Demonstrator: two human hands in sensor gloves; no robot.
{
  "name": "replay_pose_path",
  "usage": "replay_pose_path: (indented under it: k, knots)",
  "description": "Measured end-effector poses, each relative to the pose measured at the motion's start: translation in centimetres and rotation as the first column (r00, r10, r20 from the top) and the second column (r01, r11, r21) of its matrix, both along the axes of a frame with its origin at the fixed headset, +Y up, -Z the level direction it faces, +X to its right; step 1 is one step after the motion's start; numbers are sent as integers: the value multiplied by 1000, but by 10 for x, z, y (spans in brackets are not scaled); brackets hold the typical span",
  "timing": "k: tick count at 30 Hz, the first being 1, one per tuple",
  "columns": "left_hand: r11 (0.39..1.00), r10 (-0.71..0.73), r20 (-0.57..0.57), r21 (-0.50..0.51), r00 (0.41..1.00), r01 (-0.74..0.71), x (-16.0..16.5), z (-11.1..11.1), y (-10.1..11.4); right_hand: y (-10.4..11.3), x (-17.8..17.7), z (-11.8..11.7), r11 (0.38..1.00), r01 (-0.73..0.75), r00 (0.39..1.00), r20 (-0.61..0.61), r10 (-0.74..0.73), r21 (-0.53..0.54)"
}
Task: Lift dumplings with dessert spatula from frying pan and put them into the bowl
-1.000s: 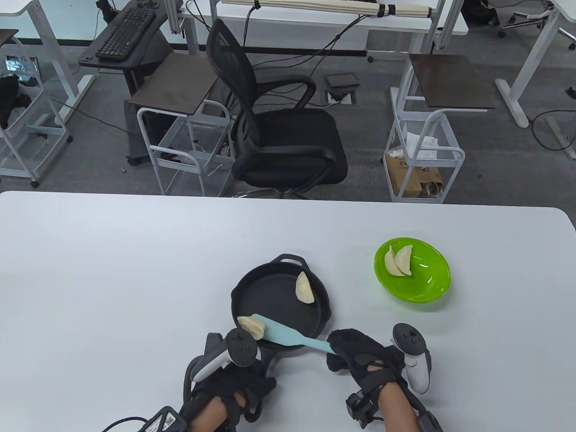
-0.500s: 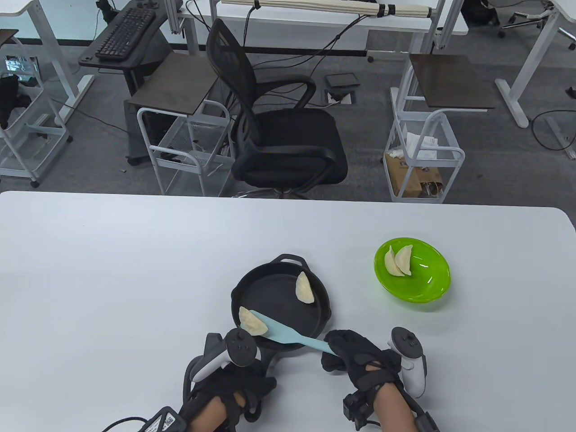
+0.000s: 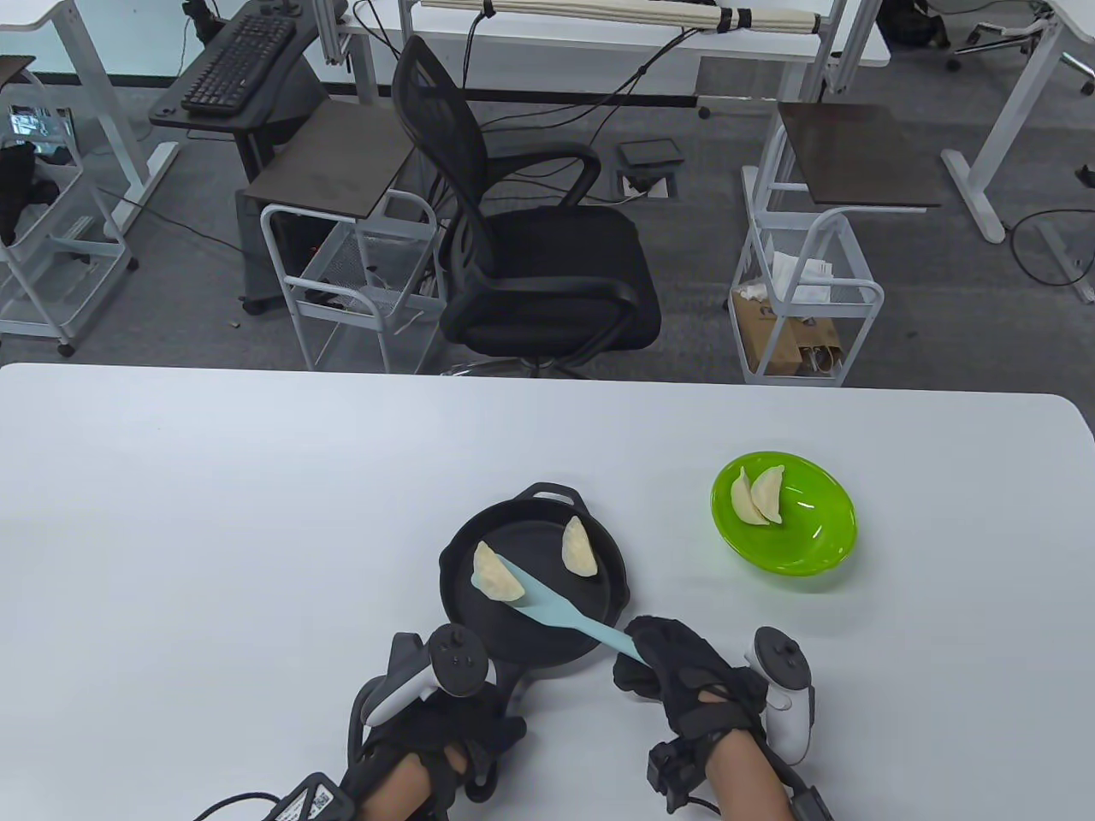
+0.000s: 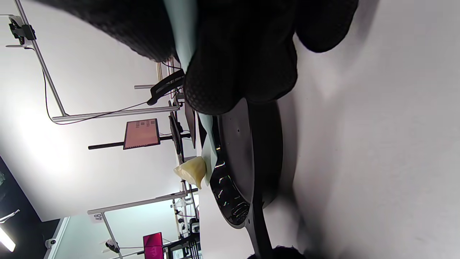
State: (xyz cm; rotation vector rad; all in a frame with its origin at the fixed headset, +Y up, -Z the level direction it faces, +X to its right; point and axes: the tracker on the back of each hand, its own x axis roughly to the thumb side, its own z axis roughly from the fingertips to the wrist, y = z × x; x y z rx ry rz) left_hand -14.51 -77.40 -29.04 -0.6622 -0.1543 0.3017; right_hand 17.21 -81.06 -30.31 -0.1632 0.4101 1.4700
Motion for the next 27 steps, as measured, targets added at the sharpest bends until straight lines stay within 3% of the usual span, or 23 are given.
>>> replay_pose_path:
  k: [15, 27]
  knots:
    - [1000, -2, 0, 1, 1000, 2, 0, 0, 0, 10, 8, 9, 998, 45, 986, 162, -49, 33]
    - [1000, -2, 1, -1, 1000, 2, 0, 0, 0, 18, 23, 18, 992, 104, 932, 341, -123, 74]
